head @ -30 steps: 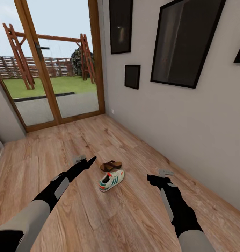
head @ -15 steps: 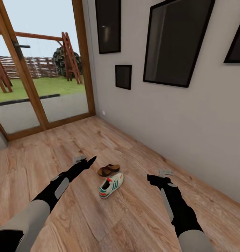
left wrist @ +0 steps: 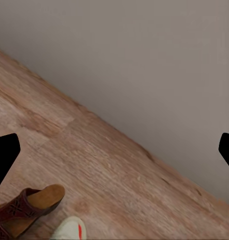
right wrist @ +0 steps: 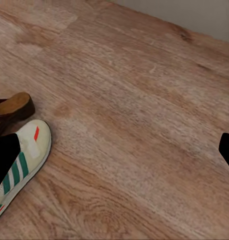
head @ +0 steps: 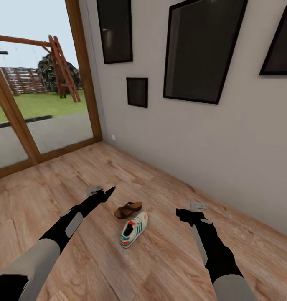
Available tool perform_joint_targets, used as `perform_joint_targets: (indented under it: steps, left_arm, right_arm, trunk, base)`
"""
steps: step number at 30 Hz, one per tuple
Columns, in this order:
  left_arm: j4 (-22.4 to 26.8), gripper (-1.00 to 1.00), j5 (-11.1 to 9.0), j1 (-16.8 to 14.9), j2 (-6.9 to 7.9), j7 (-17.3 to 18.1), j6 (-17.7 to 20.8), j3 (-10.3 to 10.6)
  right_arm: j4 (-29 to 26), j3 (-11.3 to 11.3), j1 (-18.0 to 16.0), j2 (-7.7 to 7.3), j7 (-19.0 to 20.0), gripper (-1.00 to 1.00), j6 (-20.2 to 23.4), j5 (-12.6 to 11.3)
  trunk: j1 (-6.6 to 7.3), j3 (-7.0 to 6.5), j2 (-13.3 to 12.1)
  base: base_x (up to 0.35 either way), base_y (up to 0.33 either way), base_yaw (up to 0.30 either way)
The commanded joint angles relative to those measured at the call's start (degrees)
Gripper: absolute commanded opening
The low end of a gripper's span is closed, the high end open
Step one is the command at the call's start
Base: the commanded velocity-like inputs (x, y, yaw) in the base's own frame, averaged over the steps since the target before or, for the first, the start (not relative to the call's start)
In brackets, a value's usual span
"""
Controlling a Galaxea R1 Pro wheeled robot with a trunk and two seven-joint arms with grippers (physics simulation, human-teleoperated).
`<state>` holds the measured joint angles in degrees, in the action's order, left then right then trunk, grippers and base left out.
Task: Pick up the two gym shoes and the two sandals from the corridor floor and place them onto the hallstand (shoe rack) in the corridor, making sure they are on the rack and not on the floor. Arrange them so the two gym shoes are next to each other and the two sandals are next to each other.
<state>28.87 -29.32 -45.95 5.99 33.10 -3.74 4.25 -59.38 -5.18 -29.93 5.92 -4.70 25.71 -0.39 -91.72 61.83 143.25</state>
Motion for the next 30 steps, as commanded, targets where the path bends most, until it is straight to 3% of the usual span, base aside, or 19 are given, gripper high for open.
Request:
perform_joint_targets:
  steps: [1, 13, 30]
  left_arm:
    - [0.0, 1.00, -0.4, 0.0, 0.09, -0.1, -0.4, 0.5]
    - [0.0, 1.00, -0.4, 0.0, 0.12, -0.1, -0.5, 0.5]
    - [0.0, 1.00, -0.4, 0.0, 0.17, -0.1, -0.5, 0.5]
  right_arm:
    - [-0.1, -0.1, 0.0, 0.06, -0.1, 1.00, 0.3, -0.1]
    - [-0.1, -0.1, 0.0, 0.06, -0.1, 1.00, 0.3, -0.1]
    - [-0.1, -0.1, 0.0, 0.06, -0.2, 1.00, 0.3, -0.1]
  trunk:
    - [0.00, 0.05, 0.0]
    - [0.00, 0.05, 0.0]
    - [0.00, 0.05, 0.0]
  base:
    - [0.155, 0.326, -0.252]
    - [0.134, 0.303, -0.252]
    - [0.010, 0.023, -0.232]
